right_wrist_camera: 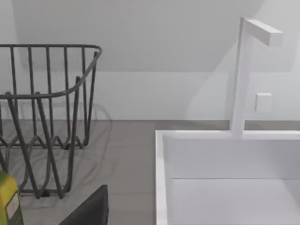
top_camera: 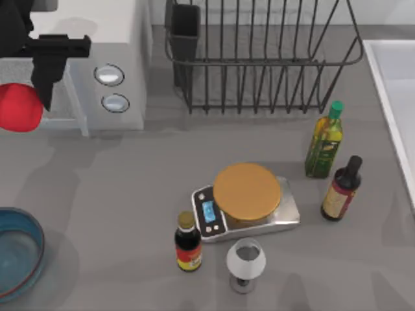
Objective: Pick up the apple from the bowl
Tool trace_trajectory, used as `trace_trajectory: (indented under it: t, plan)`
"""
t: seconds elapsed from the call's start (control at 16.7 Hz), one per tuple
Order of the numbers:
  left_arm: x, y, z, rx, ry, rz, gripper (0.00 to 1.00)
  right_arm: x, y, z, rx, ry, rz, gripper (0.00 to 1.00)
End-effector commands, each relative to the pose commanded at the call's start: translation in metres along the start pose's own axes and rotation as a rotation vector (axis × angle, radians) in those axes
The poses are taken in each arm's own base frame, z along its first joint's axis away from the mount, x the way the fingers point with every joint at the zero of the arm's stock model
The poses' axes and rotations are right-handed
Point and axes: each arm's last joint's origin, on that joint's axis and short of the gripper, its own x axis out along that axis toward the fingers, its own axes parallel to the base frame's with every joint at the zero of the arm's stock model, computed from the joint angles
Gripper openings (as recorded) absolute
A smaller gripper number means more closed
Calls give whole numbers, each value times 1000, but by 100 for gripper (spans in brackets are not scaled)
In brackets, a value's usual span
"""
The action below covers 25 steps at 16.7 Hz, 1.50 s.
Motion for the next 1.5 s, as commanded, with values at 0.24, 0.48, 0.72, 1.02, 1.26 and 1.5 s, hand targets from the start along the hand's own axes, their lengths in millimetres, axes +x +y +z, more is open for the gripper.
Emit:
trace_trajectory:
  t: [0.24,0.48,0.72,1.02,1.26,1.5]
  plan:
    - [47,-92,28,3,16,1,0,0,0,0,0,0,0,100]
    - [61,-118,32,3,7,-4,0,0,0,0,0,0,0,100]
    - [65,-117,32,2,11,-3,0,0,0,0,0,0,0,100]
    - [118,-119,37,2,3,-6,0,0,0,0,0,0,0,100]
    - [163,-119,32,3,4,-6,0,0,0,0,0,0,0,100]
    - [171,-118,31,3,7,-4,0,0,0,0,0,0,0,100]
